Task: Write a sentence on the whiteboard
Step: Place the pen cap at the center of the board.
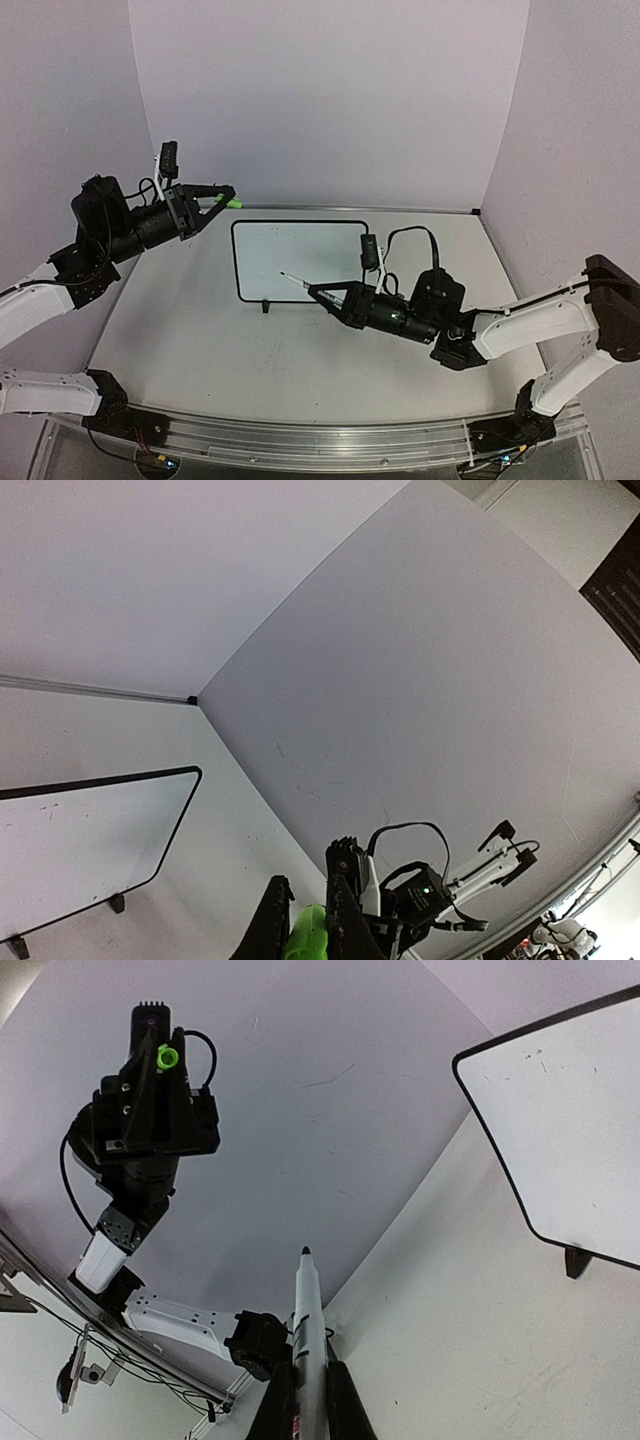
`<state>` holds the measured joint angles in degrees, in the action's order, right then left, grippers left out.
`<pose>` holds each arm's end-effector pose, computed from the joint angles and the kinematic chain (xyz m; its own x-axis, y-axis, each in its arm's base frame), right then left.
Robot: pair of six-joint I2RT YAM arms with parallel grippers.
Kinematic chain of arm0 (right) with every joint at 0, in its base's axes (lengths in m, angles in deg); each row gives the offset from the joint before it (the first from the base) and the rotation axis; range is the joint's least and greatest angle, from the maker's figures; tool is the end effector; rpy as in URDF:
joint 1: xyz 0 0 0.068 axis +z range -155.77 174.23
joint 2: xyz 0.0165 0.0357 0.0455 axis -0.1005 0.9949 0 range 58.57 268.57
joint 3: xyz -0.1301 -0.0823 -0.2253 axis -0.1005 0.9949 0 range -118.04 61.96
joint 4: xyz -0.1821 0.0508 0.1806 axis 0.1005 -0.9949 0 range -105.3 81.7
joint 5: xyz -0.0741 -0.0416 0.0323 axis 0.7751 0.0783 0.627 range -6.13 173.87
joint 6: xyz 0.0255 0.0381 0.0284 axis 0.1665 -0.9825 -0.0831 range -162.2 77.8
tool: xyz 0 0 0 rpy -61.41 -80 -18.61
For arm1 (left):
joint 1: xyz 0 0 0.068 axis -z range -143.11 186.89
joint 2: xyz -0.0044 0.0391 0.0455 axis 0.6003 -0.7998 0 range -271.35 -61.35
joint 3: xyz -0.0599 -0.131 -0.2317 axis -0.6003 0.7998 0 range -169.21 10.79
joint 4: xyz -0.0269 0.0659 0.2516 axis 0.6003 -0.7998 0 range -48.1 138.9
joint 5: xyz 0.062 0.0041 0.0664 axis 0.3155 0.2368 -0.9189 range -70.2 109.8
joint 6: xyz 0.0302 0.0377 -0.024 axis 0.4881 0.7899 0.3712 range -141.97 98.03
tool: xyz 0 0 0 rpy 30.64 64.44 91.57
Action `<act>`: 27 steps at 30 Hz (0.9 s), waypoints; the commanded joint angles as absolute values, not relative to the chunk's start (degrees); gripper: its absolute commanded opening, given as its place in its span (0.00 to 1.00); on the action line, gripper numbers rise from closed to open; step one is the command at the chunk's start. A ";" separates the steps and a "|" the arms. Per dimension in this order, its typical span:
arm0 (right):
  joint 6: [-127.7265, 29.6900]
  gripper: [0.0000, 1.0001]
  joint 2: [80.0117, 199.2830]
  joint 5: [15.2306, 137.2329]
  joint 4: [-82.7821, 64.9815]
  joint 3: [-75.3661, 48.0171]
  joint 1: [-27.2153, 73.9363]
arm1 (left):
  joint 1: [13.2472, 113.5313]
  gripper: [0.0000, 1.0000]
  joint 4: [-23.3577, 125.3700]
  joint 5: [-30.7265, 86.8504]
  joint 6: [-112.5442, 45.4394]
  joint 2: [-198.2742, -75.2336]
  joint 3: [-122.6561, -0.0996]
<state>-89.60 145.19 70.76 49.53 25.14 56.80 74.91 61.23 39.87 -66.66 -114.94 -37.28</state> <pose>0.1385 0.2841 0.2437 -0.6688 0.2674 -0.6937 -0.7027 0.0774 0.7073 0.1654 -0.1449 0.3748 -0.5292 -0.4247 -0.7345 0.6678 0.3254 -0.6694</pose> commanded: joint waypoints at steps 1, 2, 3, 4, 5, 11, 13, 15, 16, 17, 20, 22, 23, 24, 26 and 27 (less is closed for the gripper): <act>-87.68 0.00 139.76 70.84 44.72 25.68 56.82 | 74.41 0.00 56.14 36.50 -63.76 -114.89 -39.47; -86.41 0.00 138.47 71.68 41.68 25.33 56.78 | 74.41 0.00 53.53 35.96 -63.37 -114.88 -39.35; -84.82 0.00 136.97 72.57 37.55 24.71 56.68 | 74.42 0.00 50.39 35.43 -62.98 -114.86 -39.00; -83.12 0.00 135.47 73.51 32.81 23.87 56.43 | 74.42 0.00 46.85 34.94 -62.51 -114.88 -38.49; -81.70 0.00 134.26 74.49 28.54 23.04 56.02 | 74.42 0.00 43.40 34.45 -61.94 -114.97 -38.02; -78.28 0.00 129.29 71.53 16.33 21.71 48.67 | 74.42 0.00 28.44 31.94 -62.98 -116.58 -31.24; -77.26 0.00 128.62 70.89 13.97 21.36 47.42 | 74.42 0.00 24.23 29.06 -63.78 -117.12 -30.05; -76.61 0.00 128.36 70.94 12.46 21.16 46.82 | 74.44 0.00 22.04 27.80 -63.85 -117.91 -28.78; -76.42 0.00 128.28 70.90 12.35 21.20 46.63 | 74.42 0.00 21.99 27.76 -63.99 -118.47 -28.14; -76.30 0.00 128.28 70.88 12.30 21.27 46.51 | 74.42 0.00 22.33 28.09 -64.20 -119.50 -27.48; -75.96 0.00 128.35 70.92 12.26 21.47 46.35 | 74.42 0.00 23.86 29.52 -64.79 -122.74 -26.00; -75.69 0.00 128.38 71.00 12.23 21.67 46.35 | 74.42 0.00 24.09 29.81 -64.62 -125.64 -25.79; -75.65 0.00 128.35 70.97 12.17 21.81 46.35 | 74.42 0.00 24.08 29.79 -64.39 -126.79 -25.86; -75.62 0.00 128.35 70.95 12.11 22.02 46.35 | 74.42 0.00 24.15 29.64 -64.18 -127.67 -25.93; -75.78 0.00 128.35 71.07 12.03 22.32 46.35 | 74.42 0.00 24.18 29.26 -63.90 -129.61 -26.12; -75.87 0.00 128.35 71.11 11.97 22.50 46.35 | 74.42 0.00 24.24 29.27 -63.86 -130.57 -26.22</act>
